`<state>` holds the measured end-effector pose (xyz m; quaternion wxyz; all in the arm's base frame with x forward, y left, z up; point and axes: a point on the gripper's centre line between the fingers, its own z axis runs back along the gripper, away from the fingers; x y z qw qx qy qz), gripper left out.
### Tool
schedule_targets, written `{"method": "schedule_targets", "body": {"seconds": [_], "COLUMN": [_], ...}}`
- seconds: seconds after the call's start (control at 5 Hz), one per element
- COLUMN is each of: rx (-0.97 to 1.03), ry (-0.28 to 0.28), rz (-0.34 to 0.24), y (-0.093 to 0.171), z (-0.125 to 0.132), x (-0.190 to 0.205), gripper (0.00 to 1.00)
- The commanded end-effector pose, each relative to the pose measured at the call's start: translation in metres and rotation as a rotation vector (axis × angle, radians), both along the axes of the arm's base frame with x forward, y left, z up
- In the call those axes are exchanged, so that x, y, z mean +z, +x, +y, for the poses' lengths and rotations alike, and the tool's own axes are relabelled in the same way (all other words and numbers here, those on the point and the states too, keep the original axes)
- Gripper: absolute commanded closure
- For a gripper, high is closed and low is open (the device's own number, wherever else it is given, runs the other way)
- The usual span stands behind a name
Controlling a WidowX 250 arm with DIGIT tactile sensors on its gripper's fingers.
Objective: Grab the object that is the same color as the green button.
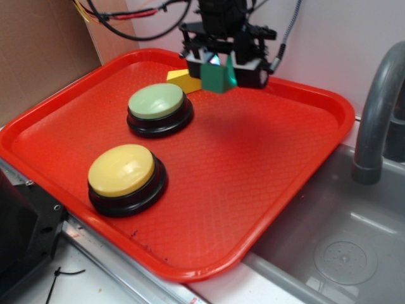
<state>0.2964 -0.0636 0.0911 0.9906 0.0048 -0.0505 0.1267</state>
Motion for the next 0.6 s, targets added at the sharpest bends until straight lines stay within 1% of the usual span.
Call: {"method": "schedule_targets", "body": {"seconds": [0.0,0.2,0.4], "rx": [-0.169,-0.194,-0.204], "ry": [-0.040,-0.023,-0.018], "rz": [-0.059,-0.073,-0.069], "y": [-0.034,-0.059,-0.078], "z": [0.016,0.022,0.029], "x": [0.083,0.101,0.109], "gripper": [1.00,1.00,1.00]}}
